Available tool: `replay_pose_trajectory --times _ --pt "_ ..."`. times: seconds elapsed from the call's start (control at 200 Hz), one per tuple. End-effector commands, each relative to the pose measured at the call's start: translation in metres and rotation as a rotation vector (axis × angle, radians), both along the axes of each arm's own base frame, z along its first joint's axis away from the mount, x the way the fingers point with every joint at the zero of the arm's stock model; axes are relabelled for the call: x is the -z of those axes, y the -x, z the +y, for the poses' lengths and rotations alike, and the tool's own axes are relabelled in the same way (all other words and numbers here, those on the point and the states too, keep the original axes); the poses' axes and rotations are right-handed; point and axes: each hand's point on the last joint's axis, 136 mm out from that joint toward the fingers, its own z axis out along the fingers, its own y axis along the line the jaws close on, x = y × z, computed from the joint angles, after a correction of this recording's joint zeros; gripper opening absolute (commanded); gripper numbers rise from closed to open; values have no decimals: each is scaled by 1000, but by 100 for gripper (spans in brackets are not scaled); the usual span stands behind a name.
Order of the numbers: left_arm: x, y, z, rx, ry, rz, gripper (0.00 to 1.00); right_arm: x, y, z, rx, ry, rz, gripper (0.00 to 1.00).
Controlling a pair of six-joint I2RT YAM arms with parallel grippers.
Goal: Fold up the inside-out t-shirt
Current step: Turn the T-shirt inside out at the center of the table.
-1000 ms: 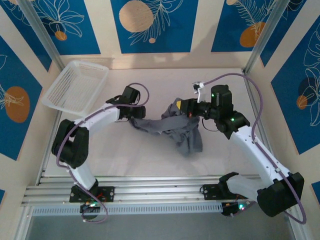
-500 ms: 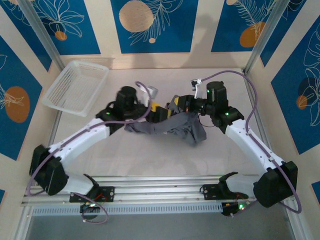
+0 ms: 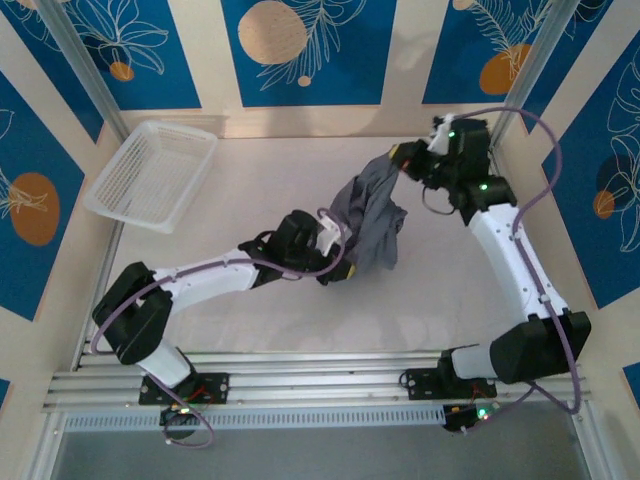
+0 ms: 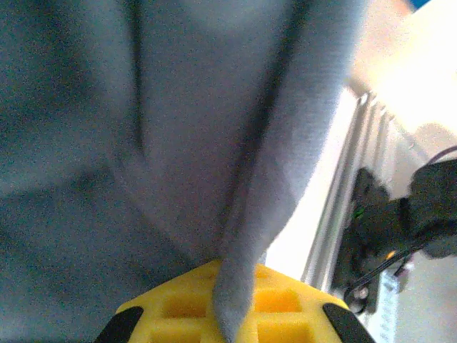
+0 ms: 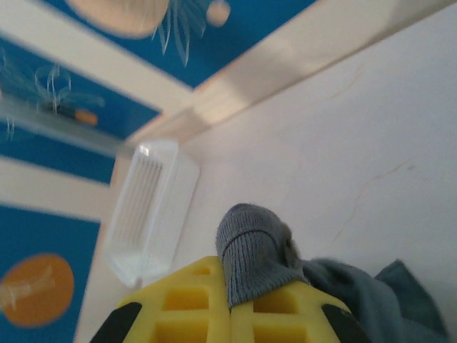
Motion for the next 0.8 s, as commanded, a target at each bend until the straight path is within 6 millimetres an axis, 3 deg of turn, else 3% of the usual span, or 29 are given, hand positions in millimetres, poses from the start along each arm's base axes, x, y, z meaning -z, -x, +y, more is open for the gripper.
replay_pose_trajectory --times 0.0,0.075,0.125,0.175,0.225,0.28,0.4,0.48,0.555,0.7,0.795 --pt "65 9 43 -76 -221 7 0 -68 -7 -26 50 -131 -109 0" --pt "83 8 61 -130 -282 -13 0 -93 -5 -28 33 -133 -164 0" --pt "85 6 67 -150 -292 -25 0 -105 -1 -22 -6 -127 -196 0" --pt "77 4 67 -161 -273 -40 15 -107 3 -12 -51 -124 -208 0" --pt "62 0 64 -169 -230 -64 40 -101 7 0 -106 -118 -209 0" --pt "39 -8 61 -186 -168 -94 58 -93 13 18 -190 -99 -226 0" --pt "-22 -34 65 -265 -1 -116 62 -67 34 56 -356 -71 -246 0" --pt "-62 -55 78 -344 115 -109 62 -40 50 75 -426 -51 -223 0" --pt "-85 -74 100 -433 146 -94 62 6 68 98 -449 -19 -163 0" --pt "-95 -92 135 -539 113 -73 61 104 140 160 -688 27 -72 0" --pt "-82 -94 148 -565 55 -46 63 151 176 171 -752 39 16 2"
